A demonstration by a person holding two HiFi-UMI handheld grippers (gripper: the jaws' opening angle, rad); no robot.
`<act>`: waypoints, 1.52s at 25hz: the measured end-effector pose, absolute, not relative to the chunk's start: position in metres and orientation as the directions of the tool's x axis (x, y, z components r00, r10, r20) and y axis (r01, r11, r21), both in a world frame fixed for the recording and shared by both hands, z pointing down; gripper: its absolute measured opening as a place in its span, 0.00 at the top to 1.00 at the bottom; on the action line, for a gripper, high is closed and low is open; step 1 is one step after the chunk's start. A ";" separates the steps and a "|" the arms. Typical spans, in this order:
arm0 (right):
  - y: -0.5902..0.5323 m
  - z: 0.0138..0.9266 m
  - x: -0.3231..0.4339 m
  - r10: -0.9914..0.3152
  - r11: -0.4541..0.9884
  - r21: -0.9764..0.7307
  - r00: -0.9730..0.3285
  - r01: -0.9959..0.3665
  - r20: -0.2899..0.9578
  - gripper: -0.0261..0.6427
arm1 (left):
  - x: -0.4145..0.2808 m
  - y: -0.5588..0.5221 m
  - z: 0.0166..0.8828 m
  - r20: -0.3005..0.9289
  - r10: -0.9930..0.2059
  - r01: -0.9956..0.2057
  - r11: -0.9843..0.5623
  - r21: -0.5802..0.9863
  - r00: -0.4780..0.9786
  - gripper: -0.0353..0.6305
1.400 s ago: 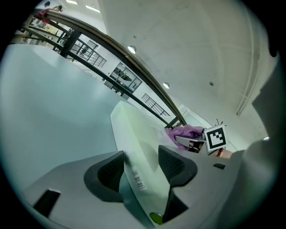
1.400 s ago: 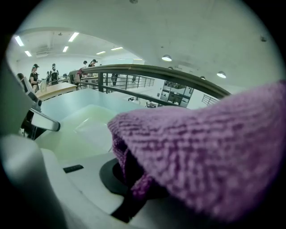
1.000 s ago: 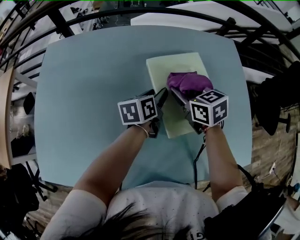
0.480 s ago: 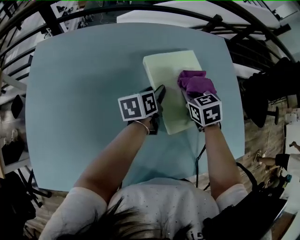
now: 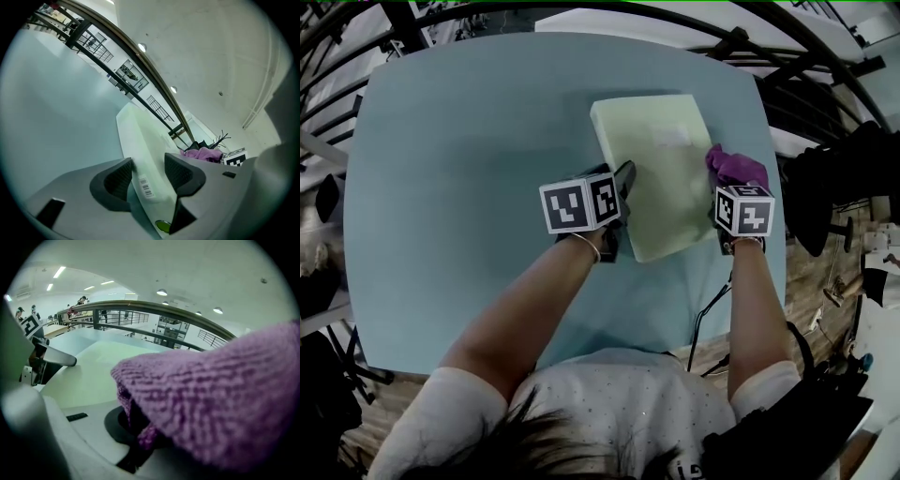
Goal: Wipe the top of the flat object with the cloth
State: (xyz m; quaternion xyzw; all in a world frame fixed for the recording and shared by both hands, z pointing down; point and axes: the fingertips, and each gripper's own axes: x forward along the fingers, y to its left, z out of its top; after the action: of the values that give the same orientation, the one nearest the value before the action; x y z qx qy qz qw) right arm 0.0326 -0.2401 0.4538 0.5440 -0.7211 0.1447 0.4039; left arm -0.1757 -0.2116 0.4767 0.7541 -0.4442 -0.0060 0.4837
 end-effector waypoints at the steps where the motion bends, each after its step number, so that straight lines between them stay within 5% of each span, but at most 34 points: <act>1: -0.242 0.454 0.037 -0.661 0.362 0.234 -0.071 -0.902 0.747 0.92 | -0.175 -0.212 0.476 0.420 -0.676 -0.664 -0.139 0.734 0.606 0.62; 4: -0.245 0.443 0.026 -0.632 0.394 0.202 -0.104 -0.896 0.768 0.92 | -0.176 -0.212 0.475 0.416 -0.679 -0.664 -0.142 0.734 0.605 0.62; 8: -0.200 0.415 -0.077 -0.552 0.646 0.030 -0.439 -0.763 0.709 0.92 | -0.176 -0.212 0.474 0.407 -0.686 -0.666 -0.152 0.731 0.603 0.62; 12: -0.137 0.431 -0.149 -0.387 0.785 -0.072 -0.577 -0.615 0.719 0.92 | -0.175 -0.212 0.474 0.404 -0.696 -0.676 -0.159 0.719 0.594 0.62; 24: -0.136 0.454 -0.138 -0.454 0.758 0.004 -0.523 -0.652 0.721 0.92 | -0.172 -0.213 0.476 0.415 -0.679 -0.688 -0.185 0.701 0.605 0.64; 38: -0.193 0.457 -0.015 -0.597 0.588 0.198 -0.257 -0.784 0.760 0.92 | -0.170 -0.210 0.475 0.418 -0.676 -0.689 -0.186 0.700 0.607 0.64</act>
State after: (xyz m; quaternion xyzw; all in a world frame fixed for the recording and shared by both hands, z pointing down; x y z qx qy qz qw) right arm -0.0148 -0.1929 0.4575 0.4400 -0.7849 0.1106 0.4220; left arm -0.1705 -0.2103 0.4746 0.7701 -0.4432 0.0074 0.4587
